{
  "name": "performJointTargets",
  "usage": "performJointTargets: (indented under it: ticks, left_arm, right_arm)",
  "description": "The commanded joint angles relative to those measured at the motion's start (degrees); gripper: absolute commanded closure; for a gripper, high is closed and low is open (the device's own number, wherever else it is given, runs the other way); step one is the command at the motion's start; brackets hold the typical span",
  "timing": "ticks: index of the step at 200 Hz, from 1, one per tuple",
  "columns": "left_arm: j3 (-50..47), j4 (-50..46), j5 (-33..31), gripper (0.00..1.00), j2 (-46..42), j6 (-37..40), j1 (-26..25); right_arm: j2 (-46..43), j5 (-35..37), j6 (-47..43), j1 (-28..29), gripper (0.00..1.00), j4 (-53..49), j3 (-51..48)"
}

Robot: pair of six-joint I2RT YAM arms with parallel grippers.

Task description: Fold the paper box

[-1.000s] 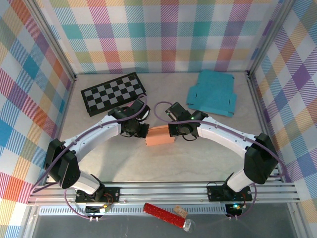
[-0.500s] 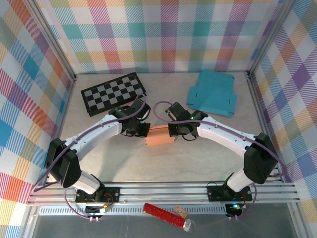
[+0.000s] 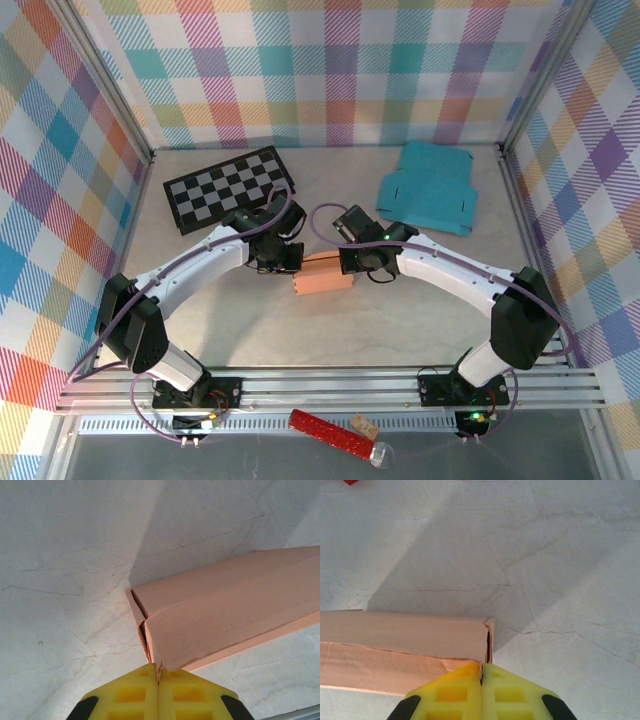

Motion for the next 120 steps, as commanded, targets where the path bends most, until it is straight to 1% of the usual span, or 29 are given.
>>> performJointTargets:
  ticks: [1, 82, 120]
  left_arm:
    - [1.92, -0.24, 2.43, 0.96, 0.91, -2.08, 0.23]
    - [-2.15, 2.57, 2.38, 0.98, -0.40, -1.73, 0.23]
    - [-5.29, 4.99, 1.85, 0.99, -2.19, -0.23, 0.23]
  right_arm:
    - [1.05, -0.91, 0.60, 0.52, 1.00, -0.89, 1.28]
    - [1.14, -1.09, 0.66, 0.52, 1.00, -0.22, 0.44]
    - [-0.69, -1.17, -0.57, 0.52, 1.00, 3.65, -2.90]
